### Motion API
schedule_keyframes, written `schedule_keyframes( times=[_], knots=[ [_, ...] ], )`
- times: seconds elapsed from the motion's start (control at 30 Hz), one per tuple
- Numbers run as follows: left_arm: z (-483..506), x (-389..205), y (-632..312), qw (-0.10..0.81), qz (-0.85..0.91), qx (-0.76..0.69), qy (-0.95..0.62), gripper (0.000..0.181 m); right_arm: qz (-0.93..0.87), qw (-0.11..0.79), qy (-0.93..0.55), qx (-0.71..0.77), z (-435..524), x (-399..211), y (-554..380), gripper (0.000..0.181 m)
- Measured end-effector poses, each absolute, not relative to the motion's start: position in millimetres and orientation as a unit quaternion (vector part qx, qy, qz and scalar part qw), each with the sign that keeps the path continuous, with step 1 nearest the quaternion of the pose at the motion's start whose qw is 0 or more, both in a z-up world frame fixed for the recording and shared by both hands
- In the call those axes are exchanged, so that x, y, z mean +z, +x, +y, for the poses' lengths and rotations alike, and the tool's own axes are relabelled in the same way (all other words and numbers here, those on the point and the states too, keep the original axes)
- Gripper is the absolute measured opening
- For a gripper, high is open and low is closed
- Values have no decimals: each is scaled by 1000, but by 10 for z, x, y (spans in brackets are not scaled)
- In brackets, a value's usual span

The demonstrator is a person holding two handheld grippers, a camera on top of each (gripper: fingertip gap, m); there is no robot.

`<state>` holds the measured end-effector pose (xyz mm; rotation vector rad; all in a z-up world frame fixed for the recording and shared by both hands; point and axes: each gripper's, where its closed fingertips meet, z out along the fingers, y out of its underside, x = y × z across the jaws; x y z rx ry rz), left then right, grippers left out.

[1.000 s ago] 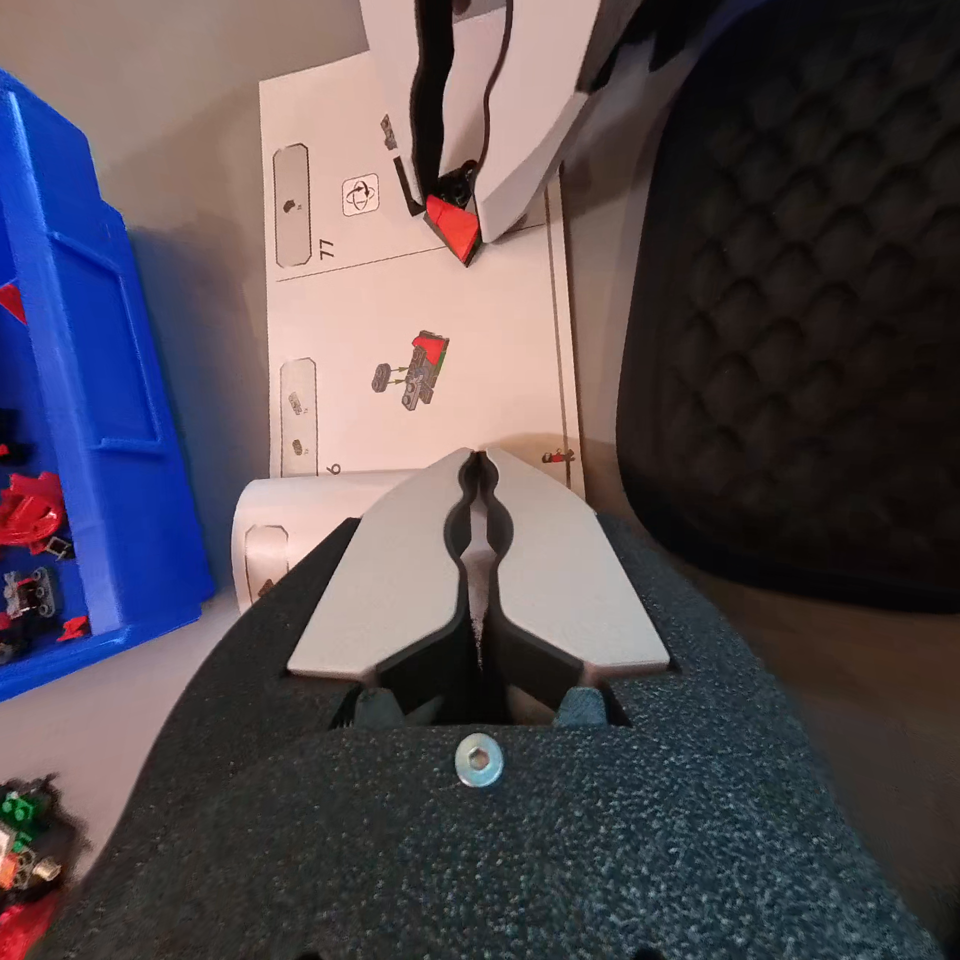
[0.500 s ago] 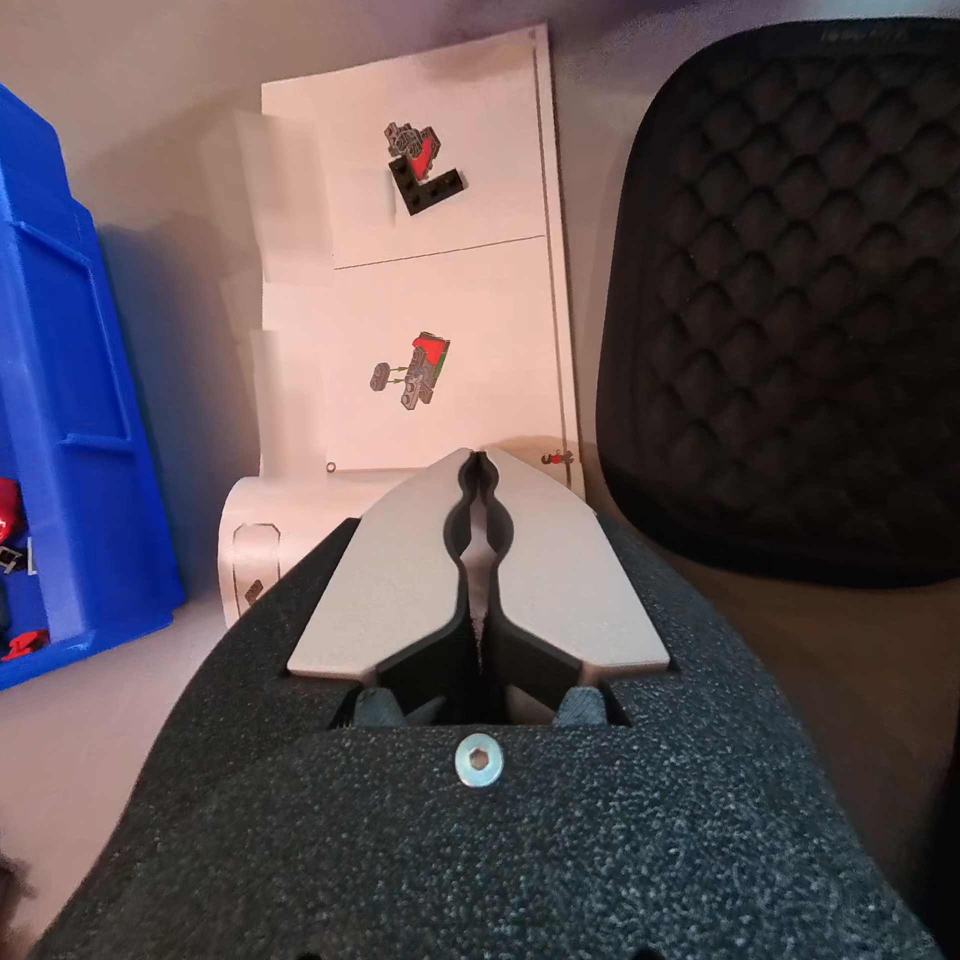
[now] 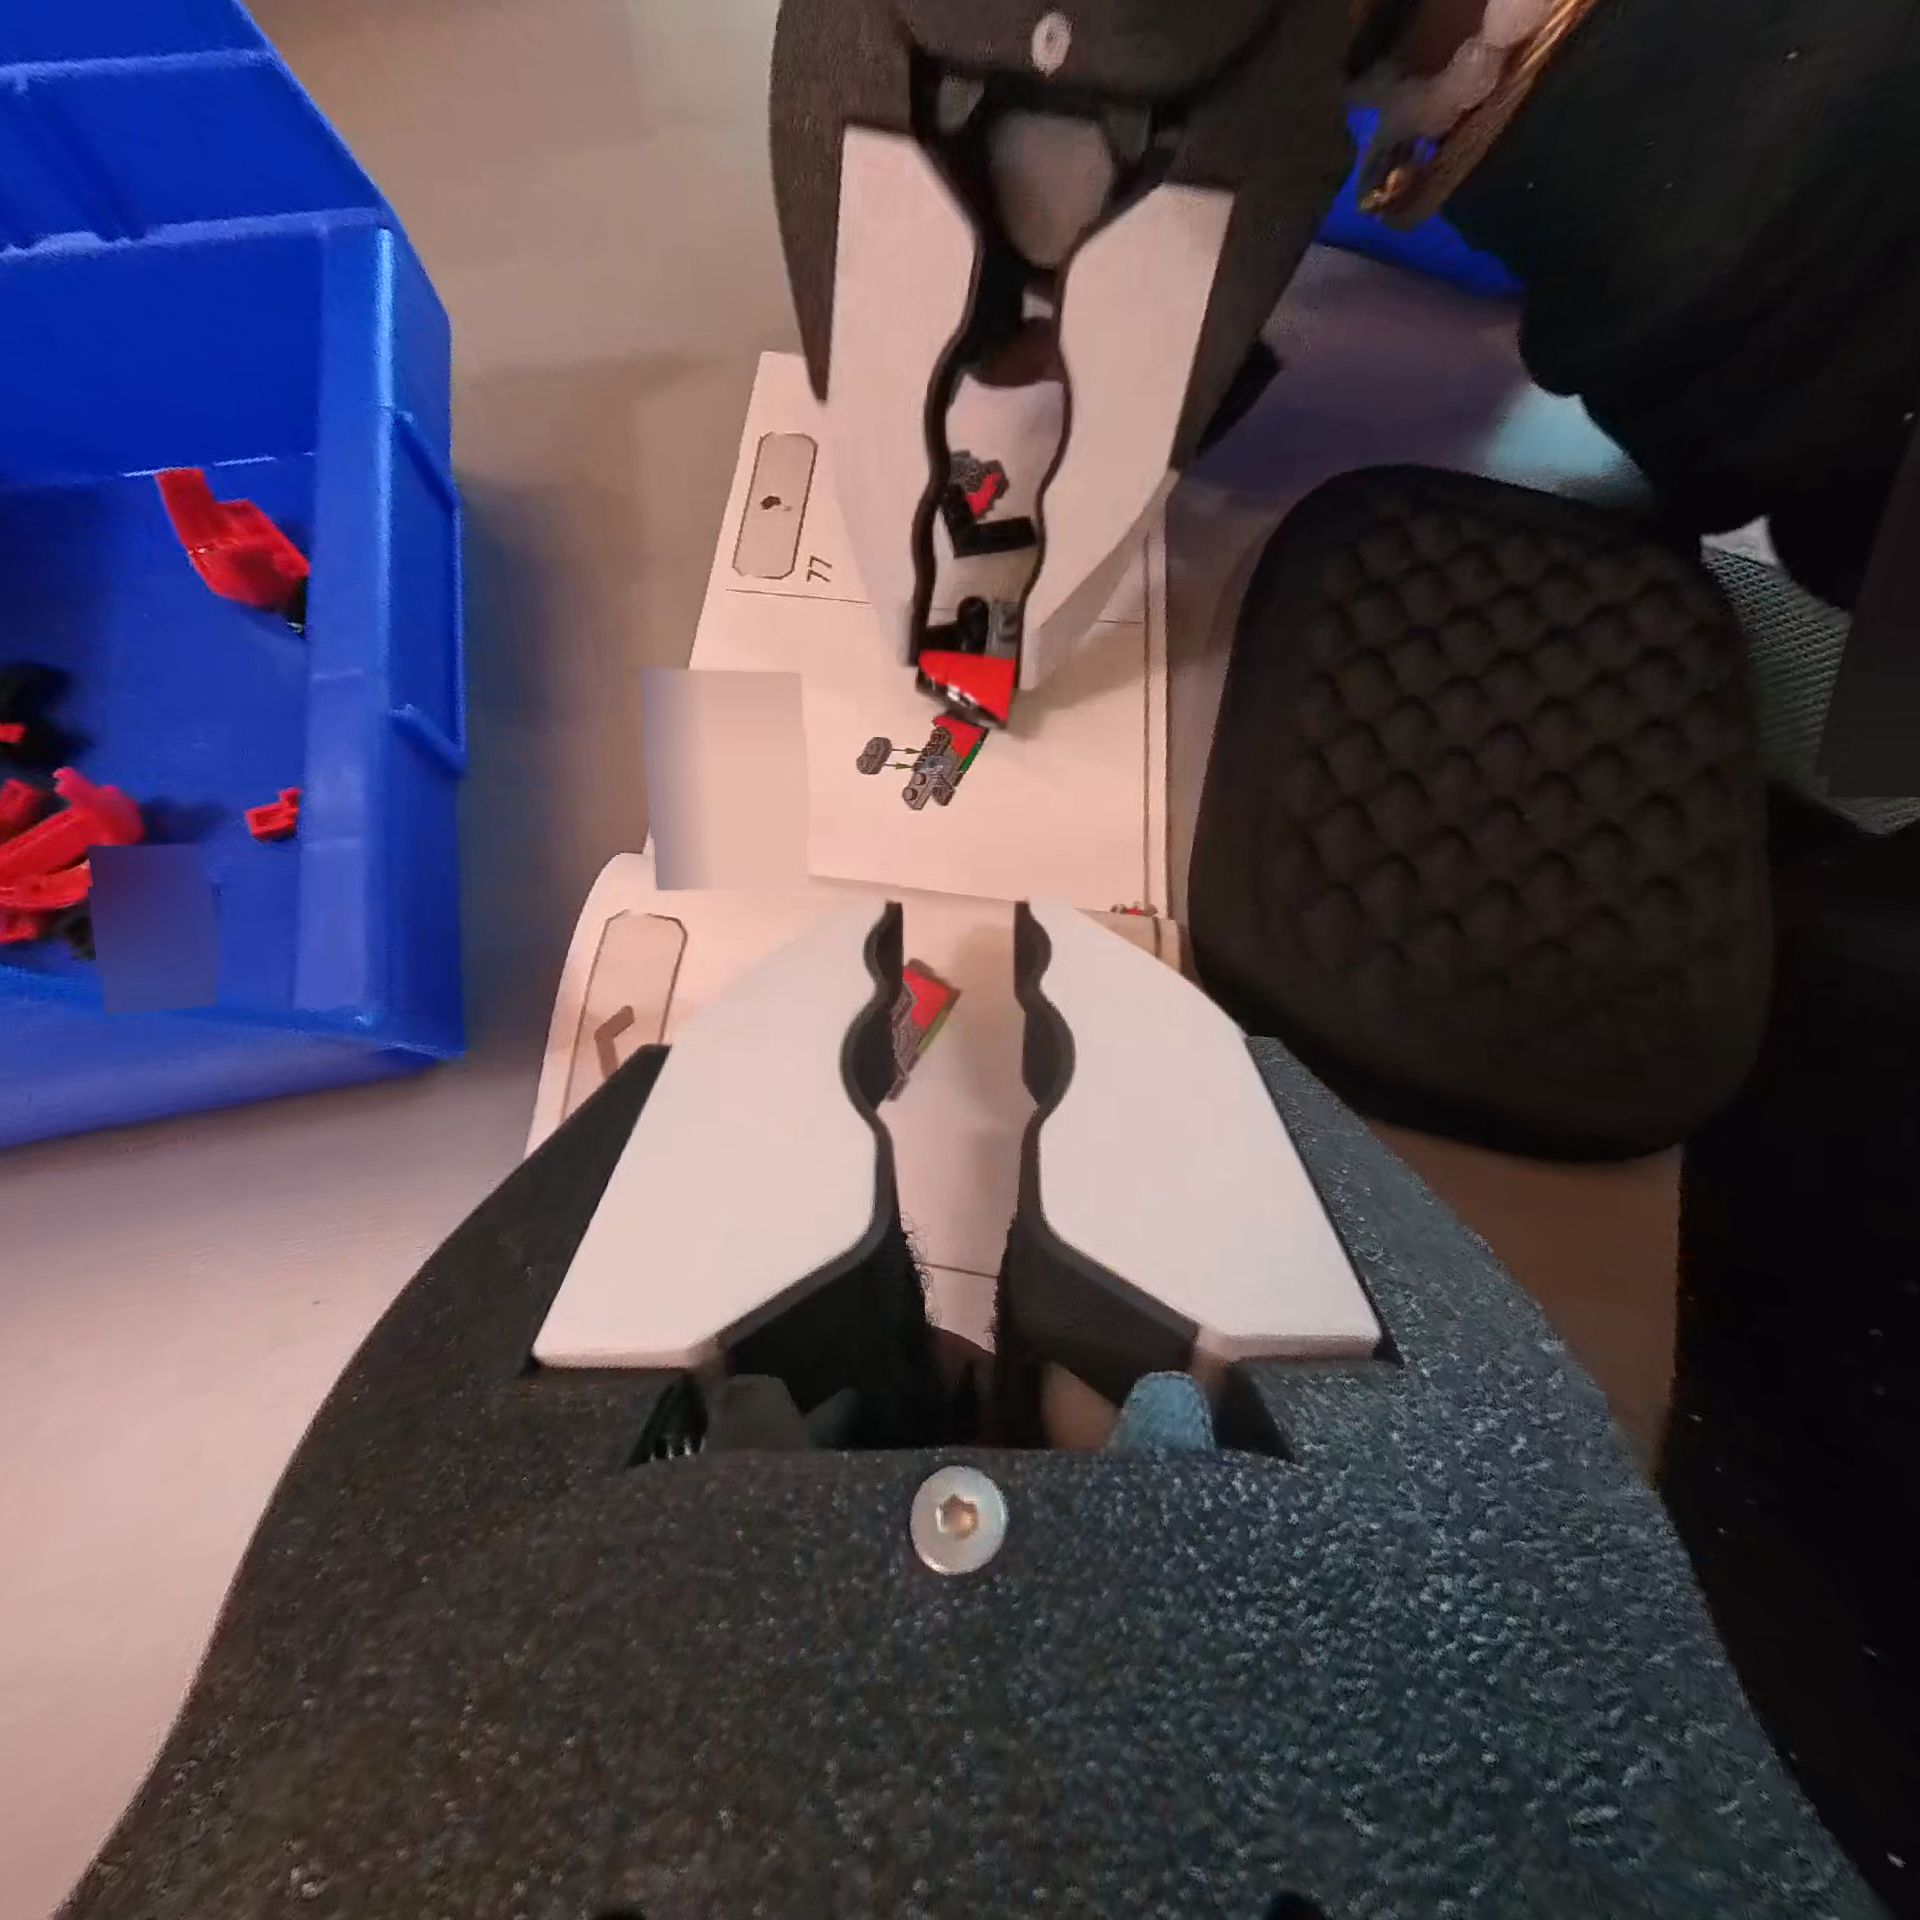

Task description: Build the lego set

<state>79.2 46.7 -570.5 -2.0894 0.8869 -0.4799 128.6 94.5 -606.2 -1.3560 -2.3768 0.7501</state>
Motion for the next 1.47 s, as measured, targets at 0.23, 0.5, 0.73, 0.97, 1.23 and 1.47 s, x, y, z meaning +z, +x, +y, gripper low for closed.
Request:
schedule_keyframes(
  times=[0.23,0.5,0.73,0.97,1.23,1.47],
  knots=[
    [447,-5724,840,397,366,-186,-821,20,-798,187,-530,217,1078,-6003,1354,48],
    [491,-5677,831,417,358,-190,-813,20,-592,191,-762,183,1322,-6071,1843,31],
    [499,-5689,840,418,365,-181,-812,19,-551,230,-786,158,1338,-6134,1843,10],
    [538,-5550,794,448,331,-198,-807,20,-612,289,-721,151,1302,-6008,1767,8],
    [703,-5125,387,535,197,-259,-780,9,-635,453,-591,204,1038,-5227,1406,8],
    [685,-4840,265,555,99,-380,-733,8,-616,482,-562,269,876,-4974,1171,8]
  ],
)
